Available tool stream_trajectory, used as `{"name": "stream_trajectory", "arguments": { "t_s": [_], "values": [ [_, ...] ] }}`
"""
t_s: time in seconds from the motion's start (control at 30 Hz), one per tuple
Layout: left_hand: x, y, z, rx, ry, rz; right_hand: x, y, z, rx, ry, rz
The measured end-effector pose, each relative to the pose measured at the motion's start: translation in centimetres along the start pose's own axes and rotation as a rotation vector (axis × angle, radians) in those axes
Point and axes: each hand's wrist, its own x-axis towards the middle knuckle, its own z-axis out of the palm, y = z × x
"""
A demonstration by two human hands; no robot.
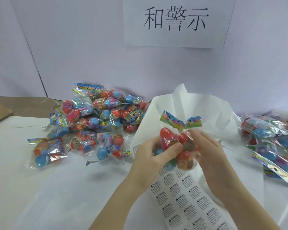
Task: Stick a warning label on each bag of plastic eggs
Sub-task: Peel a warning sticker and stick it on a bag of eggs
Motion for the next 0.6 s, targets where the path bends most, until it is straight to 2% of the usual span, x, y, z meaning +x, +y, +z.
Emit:
{"name": "stream_trajectory", "arguments": {
  "t_s": [0.13,0.27,0.37,0.5,0.6],
  "values": [
    [-0.07,-0.07,-0.27,0.048,-0.038,-0.039,0.08,-0.03,-0.1,0.044,0.087,0.012],
    [-0.21,0.02,-0.34,0.163,-0.063,-0.07,-0.05,-0.35,-0.23,0.139,0.102,-0.013],
    [-0.28,0.01,-0.3,0.204,-0.05,-0.084,0.25,-0.38,-0.57,0.227,0.261,-0.008],
    [-0.16,-0.11,-0.19,0.227,-0.037,-0.093,0.53,-0.21,-0.73,0.17,0.464,-0.052],
    [-0.22,0.03,-0.19,0.172,-0.024,-0.085,0.35,0.09,-0.41,0.15,0.542,-0.116]
  ]
}}
